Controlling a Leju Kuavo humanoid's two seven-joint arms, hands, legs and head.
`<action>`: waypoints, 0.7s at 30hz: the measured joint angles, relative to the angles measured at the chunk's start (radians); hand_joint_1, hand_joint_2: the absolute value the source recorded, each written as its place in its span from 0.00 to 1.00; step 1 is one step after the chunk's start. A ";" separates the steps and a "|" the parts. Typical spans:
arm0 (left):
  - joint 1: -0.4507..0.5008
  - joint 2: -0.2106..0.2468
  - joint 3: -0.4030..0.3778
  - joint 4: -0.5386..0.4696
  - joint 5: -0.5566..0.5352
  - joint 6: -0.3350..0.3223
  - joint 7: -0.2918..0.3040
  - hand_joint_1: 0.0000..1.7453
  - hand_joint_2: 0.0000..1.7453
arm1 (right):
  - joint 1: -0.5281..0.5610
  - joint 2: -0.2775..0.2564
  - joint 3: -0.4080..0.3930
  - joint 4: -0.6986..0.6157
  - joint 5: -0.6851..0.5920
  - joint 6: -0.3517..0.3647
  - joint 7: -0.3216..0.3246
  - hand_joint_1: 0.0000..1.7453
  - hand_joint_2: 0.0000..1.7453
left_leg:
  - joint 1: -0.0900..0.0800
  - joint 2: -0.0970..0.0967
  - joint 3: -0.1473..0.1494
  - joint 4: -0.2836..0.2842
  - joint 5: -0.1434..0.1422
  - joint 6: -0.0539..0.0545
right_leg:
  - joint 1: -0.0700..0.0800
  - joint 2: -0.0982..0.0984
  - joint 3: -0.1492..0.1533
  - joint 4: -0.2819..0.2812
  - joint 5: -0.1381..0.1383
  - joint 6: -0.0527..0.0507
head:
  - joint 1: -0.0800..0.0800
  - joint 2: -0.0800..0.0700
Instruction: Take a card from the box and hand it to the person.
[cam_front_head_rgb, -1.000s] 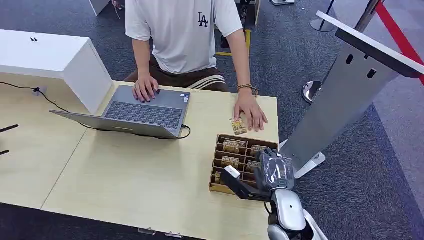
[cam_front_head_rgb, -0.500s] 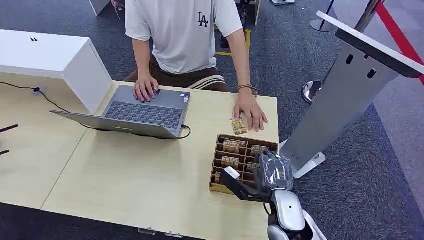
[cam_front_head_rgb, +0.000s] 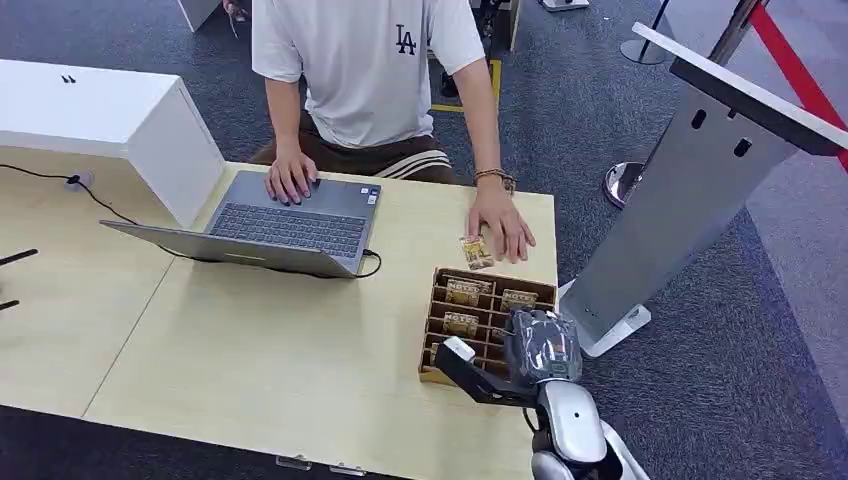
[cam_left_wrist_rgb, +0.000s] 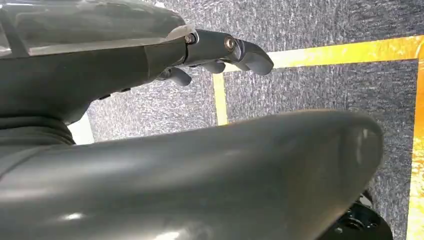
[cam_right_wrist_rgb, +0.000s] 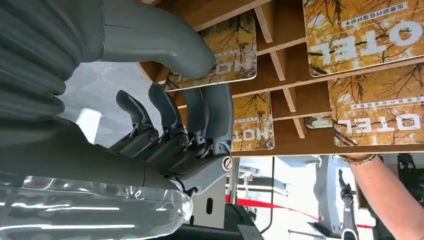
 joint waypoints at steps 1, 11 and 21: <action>0.000 0.000 0.000 0.000 0.000 0.000 0.000 0.00 0.00 | 0.000 0.000 0.000 0.000 0.000 0.000 0.000 0.85 1.00 | 0.000 0.000 0.000 0.000 0.000 0.000 | 0.000 0.000 0.000 0.000 0.000 0.000 | 0.000 0.000; -0.001 0.007 -0.016 0.000 -0.018 -0.026 -0.007 0.00 1.00 | 0.000 0.000 0.004 0.000 -0.004 -0.002 0.002 0.86 1.00 | 0.000 0.000 0.000 0.000 0.000 0.000 | 0.000 0.000 0.000 0.000 0.000 0.000 | 0.000 0.000; 0.000 0.014 -0.018 0.000 -0.011 -0.011 -0.007 0.00 1.00 | -0.003 -0.006 -0.003 -0.035 -0.003 -0.002 0.011 0.86 1.00 | 0.000 0.000 0.000 0.000 0.000 0.000 | 0.000 0.000 0.000 0.000 0.000 0.000 | 0.000 0.000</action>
